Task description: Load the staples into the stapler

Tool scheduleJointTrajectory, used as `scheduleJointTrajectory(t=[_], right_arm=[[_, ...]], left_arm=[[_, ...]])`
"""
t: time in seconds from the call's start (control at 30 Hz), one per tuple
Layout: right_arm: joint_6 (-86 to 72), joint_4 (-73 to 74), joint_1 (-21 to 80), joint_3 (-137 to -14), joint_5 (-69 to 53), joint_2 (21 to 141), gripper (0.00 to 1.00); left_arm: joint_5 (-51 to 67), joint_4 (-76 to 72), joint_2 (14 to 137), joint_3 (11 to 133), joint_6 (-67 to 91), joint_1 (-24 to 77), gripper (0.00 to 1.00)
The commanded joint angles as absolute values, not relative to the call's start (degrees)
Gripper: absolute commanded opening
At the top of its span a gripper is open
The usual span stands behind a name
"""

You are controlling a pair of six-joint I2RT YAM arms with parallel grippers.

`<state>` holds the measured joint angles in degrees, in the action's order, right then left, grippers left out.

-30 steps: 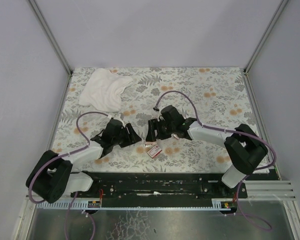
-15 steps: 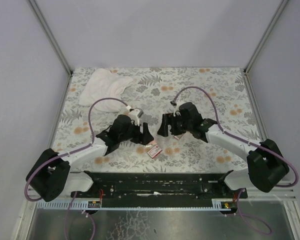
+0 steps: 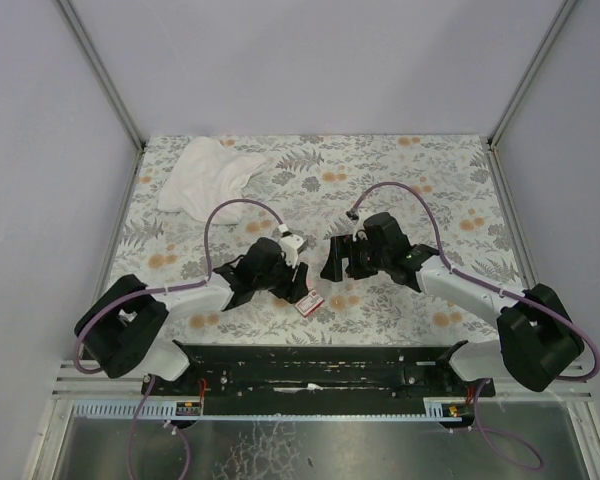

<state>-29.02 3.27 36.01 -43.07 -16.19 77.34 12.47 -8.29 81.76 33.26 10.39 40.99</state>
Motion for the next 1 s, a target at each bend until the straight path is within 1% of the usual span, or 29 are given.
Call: scheduleJointTrajectory(t=[0.0, 0.27, 0.43, 0.5, 0.57, 0.63, 0.87, 0.97], right_arm=[[-30.3, 1.2, 35.3, -43.0, -17.7, 75.7, 0.88], [-34.0, 0.4, 34.7, -41.6, -18.2, 74.6, 0.87], [-38.5, -0.4, 34.4, -40.2, -18.4, 74.8, 0.88], [-40.8, -1.9, 34.4, -39.2, -19.0, 74.6, 0.90], [-44.1, -4.5, 34.4, -37.9, -20.5, 74.4, 0.94], [-46.9, -7.3, 34.4, -36.8, -22.2, 74.6, 0.95], [-57.9, -20.7, 34.4, -31.5, -27.1, 74.8, 0.96], [-60.5, -23.6, 34.4, -30.9, -28.2, 75.2, 0.96]], left_arm=[[8.5, -11.6, 84.0, 34.4, 6.9, 42.3, 0.51], [4.4, -11.1, 85.2, 34.5, 6.5, 44.9, 0.30], [3.0, -10.1, 83.9, 35.2, 6.6, 45.9, 0.13], [3.0, -9.2, 82.8, 35.6, 6.9, 46.3, 0.08], [3.2, -8.2, 81.4, 36.0, 7.3, 47.1, 0.05], [3.1, -7.1, 79.5, 36.4, 7.9, 48.0, 0.03], [4.9, -4.2, 74.7, 37.8, 10.3, 50.5, 0.01], [6.3, -4.1, 73.2, 38.2, 11.3, 51.1, 0.01]])
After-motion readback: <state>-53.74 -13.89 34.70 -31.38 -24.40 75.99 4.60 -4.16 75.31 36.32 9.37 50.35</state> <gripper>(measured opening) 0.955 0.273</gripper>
